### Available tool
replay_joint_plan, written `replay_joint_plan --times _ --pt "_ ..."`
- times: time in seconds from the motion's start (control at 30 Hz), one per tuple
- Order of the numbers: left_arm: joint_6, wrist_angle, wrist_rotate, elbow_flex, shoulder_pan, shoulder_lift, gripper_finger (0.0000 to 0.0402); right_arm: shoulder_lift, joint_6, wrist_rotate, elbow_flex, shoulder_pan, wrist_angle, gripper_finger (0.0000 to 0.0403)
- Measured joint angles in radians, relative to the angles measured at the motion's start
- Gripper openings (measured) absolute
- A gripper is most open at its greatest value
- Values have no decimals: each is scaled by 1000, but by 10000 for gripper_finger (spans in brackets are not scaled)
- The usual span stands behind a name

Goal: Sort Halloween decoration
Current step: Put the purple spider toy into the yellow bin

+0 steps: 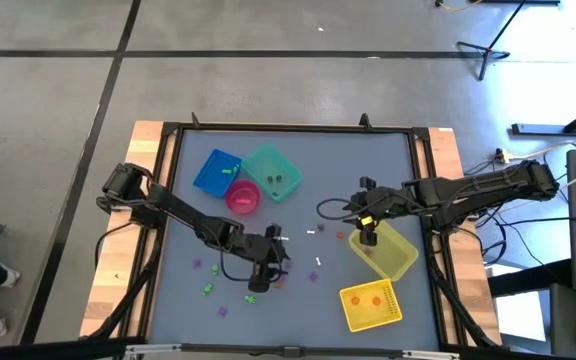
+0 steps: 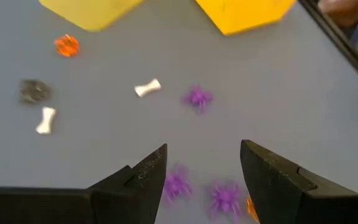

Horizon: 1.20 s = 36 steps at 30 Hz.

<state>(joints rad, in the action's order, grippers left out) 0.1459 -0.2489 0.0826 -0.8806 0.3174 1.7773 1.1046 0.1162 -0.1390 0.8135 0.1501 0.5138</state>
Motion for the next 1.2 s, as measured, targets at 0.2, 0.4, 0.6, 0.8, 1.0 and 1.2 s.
replay_joint_plan --times 0.2,0.4,0.6,0.8,1.0,1.2 --pt "1 -6 27 0 17 51 188 0 7 0 0 0 2 161" --pt "9 -9 96 0 7 64 188 0 8 0 0 0 2 161" --pt "2 -9 88 0 8 64 188 0 9 0 0 0 2 161" --pt "1 -10 80 0 14 67 187 0 9 0 -1 0 3 161" --pt "1 -101 78 0 14 132 187 0 9 0 -1 0 3 161" --pt "8 -108 100 0 11 170 187 0 9 0 -1 0 3 161"
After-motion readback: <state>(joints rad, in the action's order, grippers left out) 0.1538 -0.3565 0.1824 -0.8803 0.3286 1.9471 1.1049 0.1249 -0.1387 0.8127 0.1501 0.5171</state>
